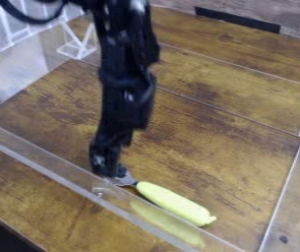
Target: Move the green spoon to the left
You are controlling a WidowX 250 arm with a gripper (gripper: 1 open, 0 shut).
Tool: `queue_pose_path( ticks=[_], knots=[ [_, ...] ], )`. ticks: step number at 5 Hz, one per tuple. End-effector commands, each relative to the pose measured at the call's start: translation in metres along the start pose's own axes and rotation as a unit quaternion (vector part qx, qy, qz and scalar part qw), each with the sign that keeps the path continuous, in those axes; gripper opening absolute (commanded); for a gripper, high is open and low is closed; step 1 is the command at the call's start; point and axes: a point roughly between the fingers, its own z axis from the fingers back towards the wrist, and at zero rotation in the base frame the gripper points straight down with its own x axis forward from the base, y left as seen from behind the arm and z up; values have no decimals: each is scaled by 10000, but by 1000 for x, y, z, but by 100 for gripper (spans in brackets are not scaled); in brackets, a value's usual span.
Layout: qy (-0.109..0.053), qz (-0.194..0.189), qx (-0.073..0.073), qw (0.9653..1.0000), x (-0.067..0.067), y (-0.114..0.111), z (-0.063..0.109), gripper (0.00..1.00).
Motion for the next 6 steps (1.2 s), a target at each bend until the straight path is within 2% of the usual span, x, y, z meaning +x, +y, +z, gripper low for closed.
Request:
queue_pose_path(
  ticks=[1,2,4,6],
  knots=[
    [5,-647,364,9972,14,0,-6,100],
    [24,-1130,532,9922,18,-2,-19,100],
    [-66,-917,600,9940,38,0,-22,100],
    [-122,-832,668,9942,42,-1,-19,100]
  ],
)
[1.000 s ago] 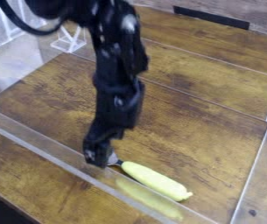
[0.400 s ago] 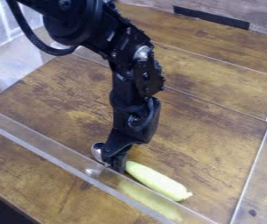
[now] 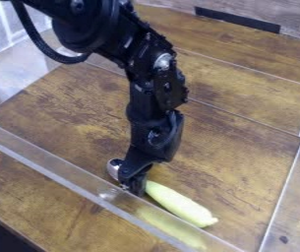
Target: Move the green spoon to the left
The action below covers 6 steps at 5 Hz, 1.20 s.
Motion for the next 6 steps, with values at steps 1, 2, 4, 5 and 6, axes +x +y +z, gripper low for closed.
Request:
queue_pose_path(
  ticks=[1,2,4,5,6],
  knots=[
    [-87,-93,123,9998,9,-3,8,100],
    [-109,-113,145,9998,9,-4,10,100],
    [-150,-108,174,9997,23,-10,16,0],
    [-169,-235,202,9994,18,-6,18,0],
    [-184,-358,231,9989,11,-2,18,0]
  ],
)
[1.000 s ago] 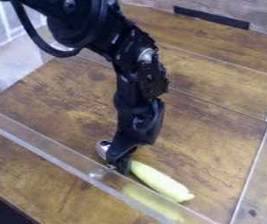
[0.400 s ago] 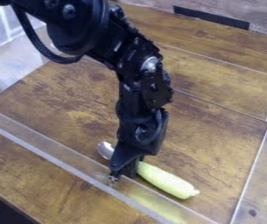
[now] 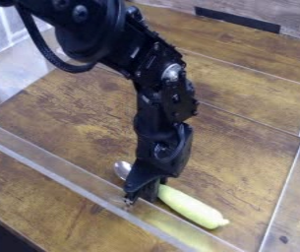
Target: Move the green spoon to the left
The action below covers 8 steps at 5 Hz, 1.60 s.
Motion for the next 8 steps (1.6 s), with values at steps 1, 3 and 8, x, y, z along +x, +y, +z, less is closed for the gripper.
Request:
queue_pose_path(
  ticks=[1,3,8],
  knots=[
    [-130,264,274,9992,-5,14,24,100],
    [-162,1429,223,9894,10,17,53,0],
    [-491,1984,-298,9784,86,9,32,0]
  ],
)
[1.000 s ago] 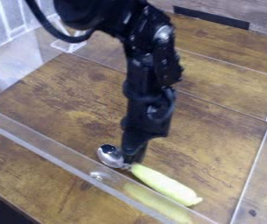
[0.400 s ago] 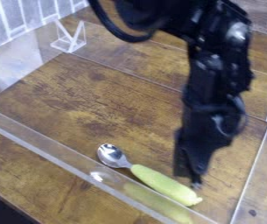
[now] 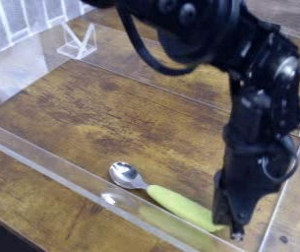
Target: Move the green spoon to the left
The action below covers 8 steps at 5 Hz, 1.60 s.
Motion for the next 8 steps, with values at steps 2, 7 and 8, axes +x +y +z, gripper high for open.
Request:
queue_pose_path(
  ticks=[2,7,8],
  knots=[
    [-201,-72,-165,9996,-10,6,-13,0],
    [-305,236,-833,9958,-9,3,3,0],
    [-351,411,-947,9940,-6,5,-8,0]
  ],
)
